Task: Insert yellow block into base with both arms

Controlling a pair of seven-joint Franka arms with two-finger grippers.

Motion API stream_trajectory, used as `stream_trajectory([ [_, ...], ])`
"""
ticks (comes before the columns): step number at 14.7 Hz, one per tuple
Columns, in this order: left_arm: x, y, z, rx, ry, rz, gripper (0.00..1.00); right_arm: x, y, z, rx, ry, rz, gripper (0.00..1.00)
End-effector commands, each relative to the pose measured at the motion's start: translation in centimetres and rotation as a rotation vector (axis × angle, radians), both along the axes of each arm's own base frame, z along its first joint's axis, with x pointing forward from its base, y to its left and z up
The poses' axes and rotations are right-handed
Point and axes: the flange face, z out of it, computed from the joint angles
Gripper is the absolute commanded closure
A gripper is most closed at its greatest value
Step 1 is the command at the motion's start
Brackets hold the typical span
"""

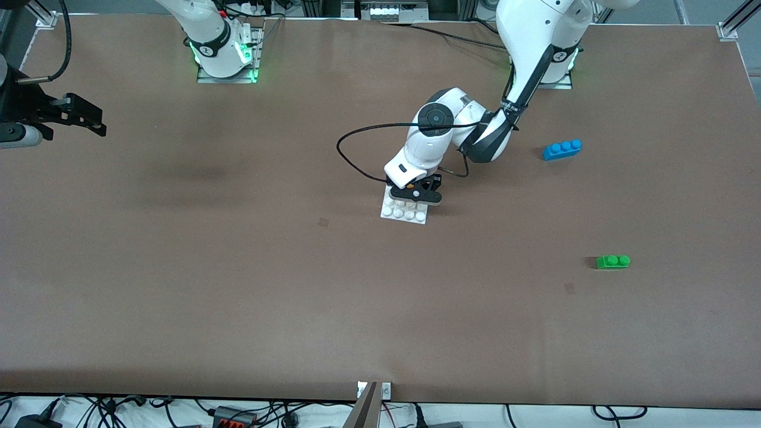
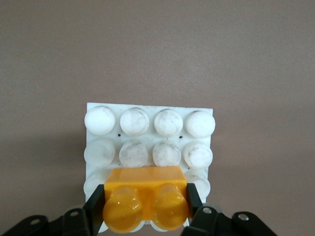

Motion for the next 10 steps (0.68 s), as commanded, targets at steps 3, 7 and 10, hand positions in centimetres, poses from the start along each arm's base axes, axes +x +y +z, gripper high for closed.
stream_trajectory([
  [3,-1.33,0.53,-2.72,0.048,0.008,-0.041,0.51,-0.37,0.36,0.62,-0.009,0.000,0.004,0.00],
  [7,-1.07,1.17,-2.48,0.051,0.005,-0.036,0.51,-0.36,0.44,0.63,-0.009,-0.002,0.005,0.00],
  [10,-1.09,1.31,-2.51,0.052,0.008,-0.033,0.51,-0.36,0.36,0.63,-0.009,-0.002,0.004,0.00],
])
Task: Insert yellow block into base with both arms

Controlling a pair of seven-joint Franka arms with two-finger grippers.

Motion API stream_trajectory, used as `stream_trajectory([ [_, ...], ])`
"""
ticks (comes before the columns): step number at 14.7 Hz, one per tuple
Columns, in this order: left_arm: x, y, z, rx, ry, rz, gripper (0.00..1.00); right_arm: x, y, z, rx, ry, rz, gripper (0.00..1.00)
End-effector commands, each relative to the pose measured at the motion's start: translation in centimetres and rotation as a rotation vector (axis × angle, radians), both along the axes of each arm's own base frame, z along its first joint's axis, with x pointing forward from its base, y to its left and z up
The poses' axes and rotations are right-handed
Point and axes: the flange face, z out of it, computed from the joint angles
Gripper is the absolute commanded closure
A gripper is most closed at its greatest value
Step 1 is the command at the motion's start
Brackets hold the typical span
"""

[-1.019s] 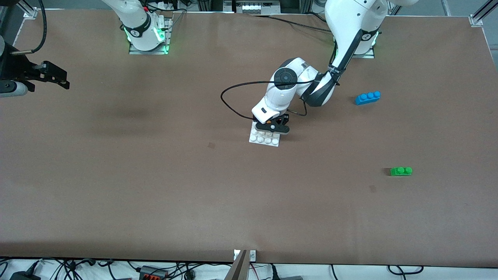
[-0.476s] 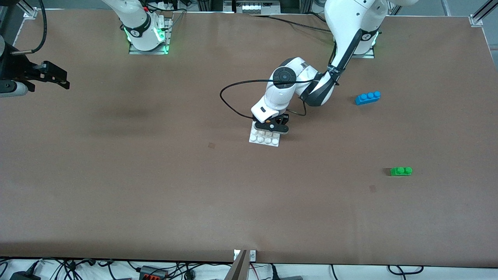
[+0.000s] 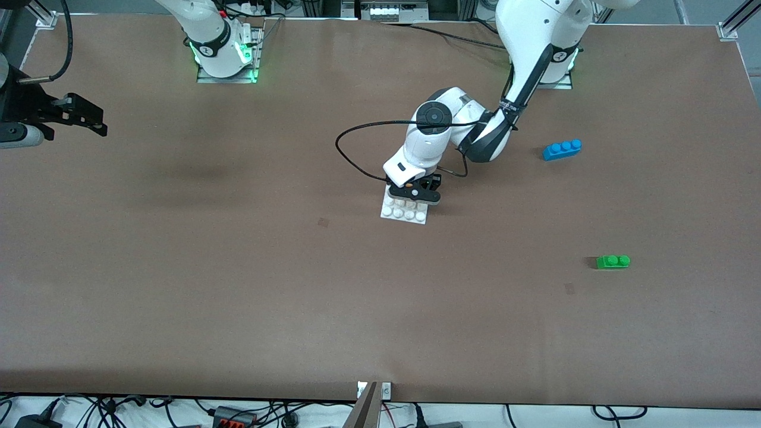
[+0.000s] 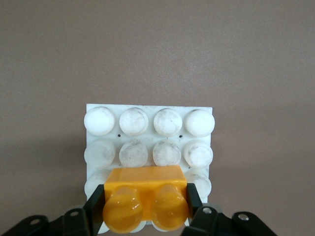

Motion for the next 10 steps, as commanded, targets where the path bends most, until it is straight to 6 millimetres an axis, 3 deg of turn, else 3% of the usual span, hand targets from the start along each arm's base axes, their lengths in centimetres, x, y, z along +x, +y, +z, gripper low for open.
stream_trajectory([
  [1,-1.4,1.4,-2.7,0.048,0.025,-0.015,0.51,-0.4,0.2,0.6,-0.009,-0.002,0.001,0.00],
  [7,-2.0,2.6,-1.7,0.053,0.026,-0.015,0.51,-0.4,0.2,0.6,-0.008,0.000,0.001,0.00],
  [10,-2.3,2.2,-2.0,0.050,0.026,-0.020,0.51,-0.4,0.2,0.6,-0.008,0.000,0.001,0.00],
])
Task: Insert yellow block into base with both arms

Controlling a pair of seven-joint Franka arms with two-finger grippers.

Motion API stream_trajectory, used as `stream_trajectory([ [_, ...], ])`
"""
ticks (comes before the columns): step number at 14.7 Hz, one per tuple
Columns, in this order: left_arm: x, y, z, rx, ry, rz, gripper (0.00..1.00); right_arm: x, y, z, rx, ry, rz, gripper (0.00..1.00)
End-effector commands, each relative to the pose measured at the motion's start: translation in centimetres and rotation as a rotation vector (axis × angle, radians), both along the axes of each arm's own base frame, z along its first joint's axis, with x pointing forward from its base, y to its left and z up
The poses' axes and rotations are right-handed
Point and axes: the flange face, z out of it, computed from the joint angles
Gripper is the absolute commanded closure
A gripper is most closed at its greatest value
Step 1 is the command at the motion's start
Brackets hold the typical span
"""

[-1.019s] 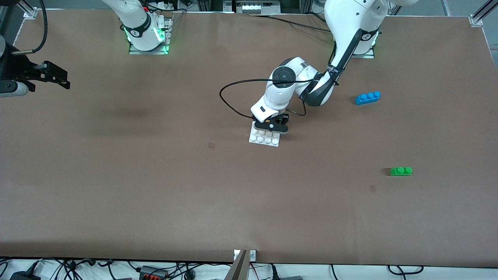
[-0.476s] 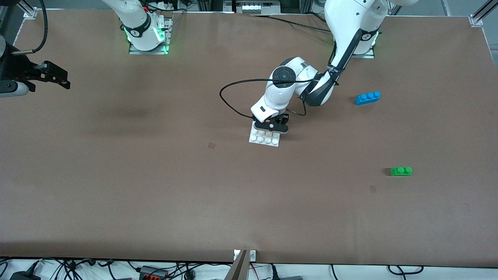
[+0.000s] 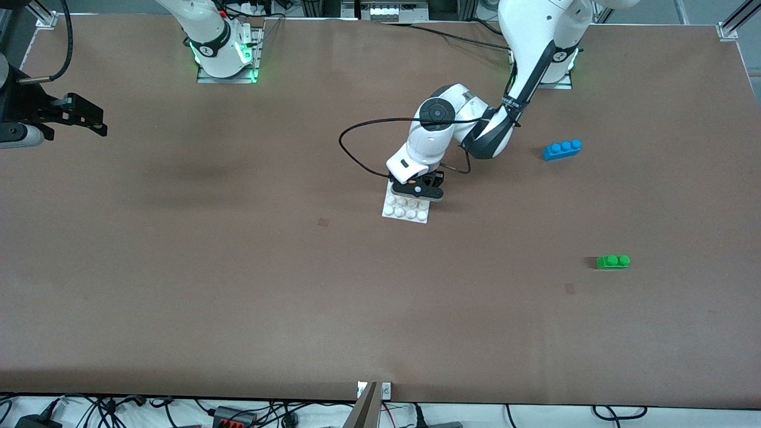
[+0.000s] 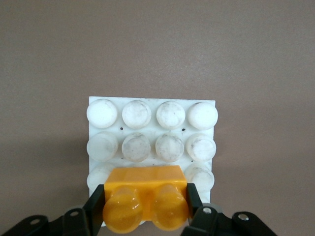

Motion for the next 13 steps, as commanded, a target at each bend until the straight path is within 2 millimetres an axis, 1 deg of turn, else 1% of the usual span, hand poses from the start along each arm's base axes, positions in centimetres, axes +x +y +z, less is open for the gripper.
stream_trajectory([
  [1,-1.3,1.3,-2.1,0.044,0.024,-0.019,0.51,-0.4,0.2,0.6,-0.008,0.000,0.001,0.00],
  [3,-1.2,1.4,-2.3,0.046,0.026,-0.019,0.51,-0.4,0.2,0.6,-0.008,0.000,0.001,0.00],
  [6,-1.0,1.4,-3.9,0.029,0.020,-0.013,0.51,-0.4,0.2,0.6,-0.008,0.000,0.001,0.00],
  [9,-0.8,1.1,-3.8,0.025,0.015,-0.014,0.52,-0.4,0.2,0.6,-0.008,-0.002,0.001,0.00],
  [13,-0.9,1.3,-4.5,0.024,0.016,-0.012,0.52,-0.4,0.2,0.6,-0.008,0.000,0.001,0.00],
])
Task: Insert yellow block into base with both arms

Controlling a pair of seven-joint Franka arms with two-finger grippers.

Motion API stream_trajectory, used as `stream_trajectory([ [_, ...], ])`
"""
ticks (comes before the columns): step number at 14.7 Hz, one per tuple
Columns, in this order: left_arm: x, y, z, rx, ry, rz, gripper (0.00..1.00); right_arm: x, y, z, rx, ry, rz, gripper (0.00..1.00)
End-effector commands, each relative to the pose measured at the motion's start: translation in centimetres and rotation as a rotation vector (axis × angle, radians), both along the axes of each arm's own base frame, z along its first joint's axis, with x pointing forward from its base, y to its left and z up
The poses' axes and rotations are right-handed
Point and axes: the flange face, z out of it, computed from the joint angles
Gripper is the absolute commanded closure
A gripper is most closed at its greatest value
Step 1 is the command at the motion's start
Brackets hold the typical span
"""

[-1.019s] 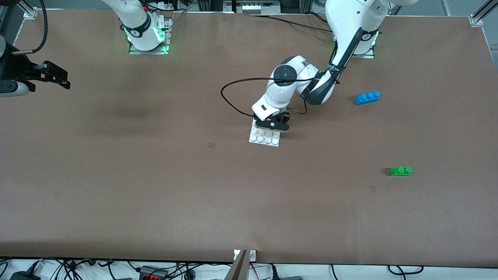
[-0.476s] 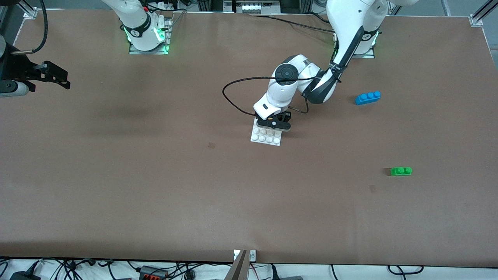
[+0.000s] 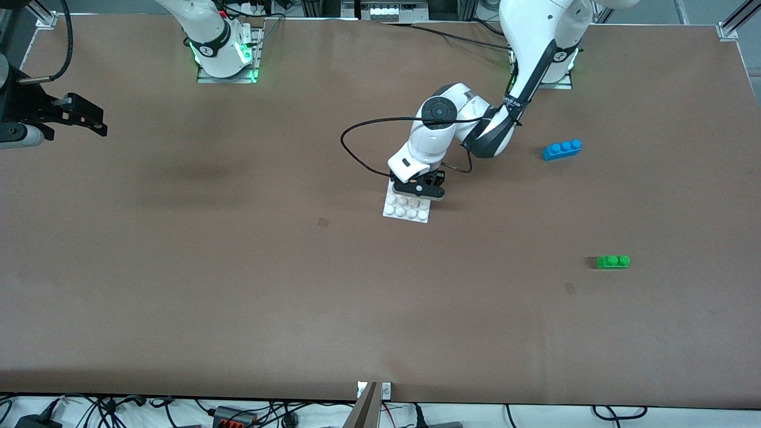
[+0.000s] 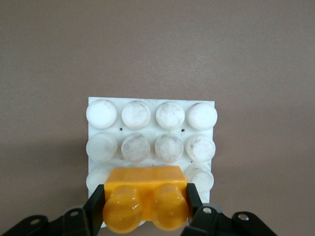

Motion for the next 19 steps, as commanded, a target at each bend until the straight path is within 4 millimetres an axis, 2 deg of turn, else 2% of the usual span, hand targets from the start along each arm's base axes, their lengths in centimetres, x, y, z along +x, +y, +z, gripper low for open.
stream_trajectory([
  [1,-0.7,1.1,-4.2,0.029,0.022,-0.009,0.53,-0.4,0.2,0.6,-0.008,0.000,0.001,0.00],
  [2,-0.4,1.0,-3.5,0.028,0.019,-0.005,0.53,-0.4,0.1,0.6,-0.008,0.000,-0.001,0.00],
  [4,1.4,1.4,-0.5,0.063,0.043,0.009,0.55,-0.4,0.2,0.6,-0.008,0.000,0.001,0.00],
  [5,2.0,0.9,0.9,0.087,0.069,0.007,0.55,-0.4,0.1,0.6,-0.008,0.000,-0.001,0.00],
  [8,1.9,0.3,1.6,0.099,0.088,-0.001,0.56,-0.4,0.2,0.6,-0.008,0.000,0.001,0.00],
  [10,2.0,0.1,3.0,0.091,0.082,0.005,0.56,-0.4,0.2,0.6,-0.008,0.000,0.001,0.00],
  [13,2.0,0.1,2.0,0.093,0.081,-0.007,0.57,-0.4,0.0,0.6,-0.008,0.000,-0.002,0.00],
  [16,1.8,-0.2,1.5,0.082,0.067,-0.132,0.57,-0.4,0.0,0.6,-0.008,0.000,-0.002,0.00],
  [19,1.9,-0.1,0.9,0.076,0.060,-0.157,0.57,-0.4,0.0,0.6,-0.008,0.000,-0.002,0.00],
])
